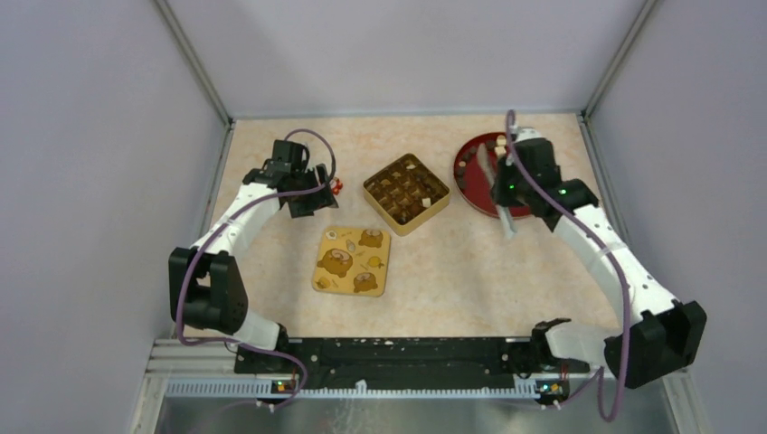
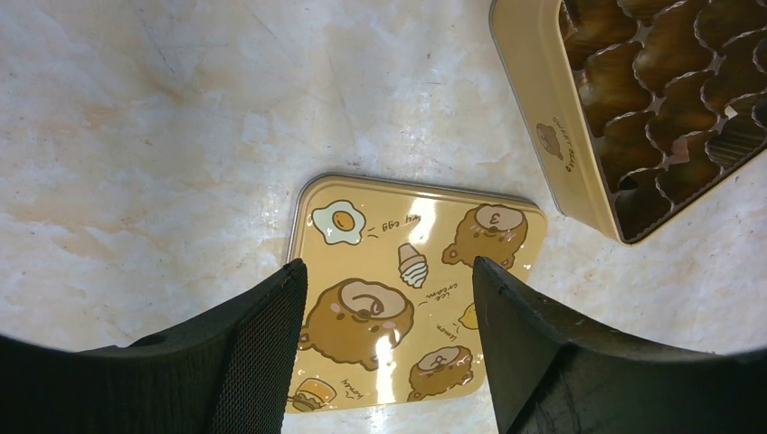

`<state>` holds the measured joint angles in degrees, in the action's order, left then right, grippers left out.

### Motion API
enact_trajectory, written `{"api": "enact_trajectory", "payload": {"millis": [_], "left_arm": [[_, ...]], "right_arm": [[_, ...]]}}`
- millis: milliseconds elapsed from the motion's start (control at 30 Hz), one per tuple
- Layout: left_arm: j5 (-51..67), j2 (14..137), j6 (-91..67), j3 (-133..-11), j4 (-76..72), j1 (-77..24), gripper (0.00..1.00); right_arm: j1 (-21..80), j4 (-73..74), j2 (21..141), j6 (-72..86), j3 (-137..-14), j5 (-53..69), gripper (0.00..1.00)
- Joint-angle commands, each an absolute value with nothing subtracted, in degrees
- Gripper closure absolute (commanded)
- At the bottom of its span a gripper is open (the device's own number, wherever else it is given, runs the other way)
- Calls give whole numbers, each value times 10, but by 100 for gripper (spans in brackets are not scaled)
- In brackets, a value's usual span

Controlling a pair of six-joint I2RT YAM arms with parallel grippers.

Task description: Pack the chocolate

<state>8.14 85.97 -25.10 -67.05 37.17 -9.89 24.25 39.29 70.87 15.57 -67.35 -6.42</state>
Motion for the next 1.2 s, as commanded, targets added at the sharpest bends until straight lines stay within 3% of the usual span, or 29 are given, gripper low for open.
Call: {"api": "enact_trajectory", "payload": {"millis": [0, 533, 1167], "left_arm": [[89, 846, -241, -668, 359, -97, 28], [85, 841, -239, -668, 360, -97, 28], [88, 852, -238, -680, 360, -97, 28]], "right_arm": [[152, 362, 672, 177, -630, -84, 88], [69, 302, 749, 191, -579, -73, 63], [67, 286, 805, 196, -603, -148, 59]]}}
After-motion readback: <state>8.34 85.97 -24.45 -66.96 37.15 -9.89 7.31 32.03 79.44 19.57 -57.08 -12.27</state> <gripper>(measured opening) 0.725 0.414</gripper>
